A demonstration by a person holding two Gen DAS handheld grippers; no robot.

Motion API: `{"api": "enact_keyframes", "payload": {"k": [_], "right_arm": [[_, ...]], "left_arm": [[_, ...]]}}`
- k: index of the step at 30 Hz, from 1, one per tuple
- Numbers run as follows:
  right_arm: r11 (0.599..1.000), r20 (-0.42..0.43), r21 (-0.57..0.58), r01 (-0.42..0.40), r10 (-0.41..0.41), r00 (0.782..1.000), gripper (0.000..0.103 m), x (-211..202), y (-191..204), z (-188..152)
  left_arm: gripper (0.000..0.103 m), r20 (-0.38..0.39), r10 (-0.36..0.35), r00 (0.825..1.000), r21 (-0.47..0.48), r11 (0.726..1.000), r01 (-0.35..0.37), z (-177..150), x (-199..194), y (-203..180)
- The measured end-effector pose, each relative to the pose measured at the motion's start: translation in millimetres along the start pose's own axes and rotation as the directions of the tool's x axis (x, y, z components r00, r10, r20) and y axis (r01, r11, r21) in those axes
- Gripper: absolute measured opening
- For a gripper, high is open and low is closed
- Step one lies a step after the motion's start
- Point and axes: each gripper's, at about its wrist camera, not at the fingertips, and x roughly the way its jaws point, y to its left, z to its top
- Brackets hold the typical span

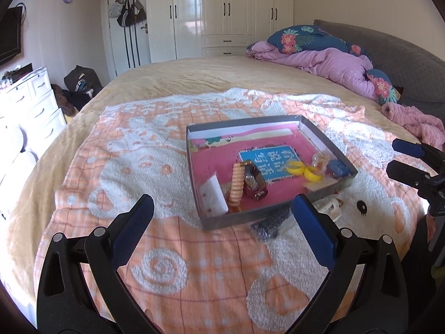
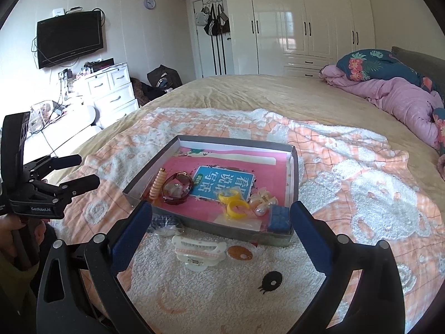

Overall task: Organize jewelry
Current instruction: 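Pull both grippers back from the gray box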

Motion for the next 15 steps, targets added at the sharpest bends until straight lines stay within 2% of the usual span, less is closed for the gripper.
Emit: {"api": "enact_keyframes", "payload": {"k": [8,15], "right_arm": [[1.0,-0.034,-0.009,-0.011,0.011,0.999,0.099,1,8,-13],[1.0,-0.105,-0.012,-0.017,0.016,0.994,0.099,15,15,-31]], "left_arm": [[0.094,-0.037,-0.004,0.999,0.013,1.0,0.005,-13,2,-1],[0.094,-0.069,-0.013,0.998,0.029,0.999,0.015,-21,8,-6]]}}
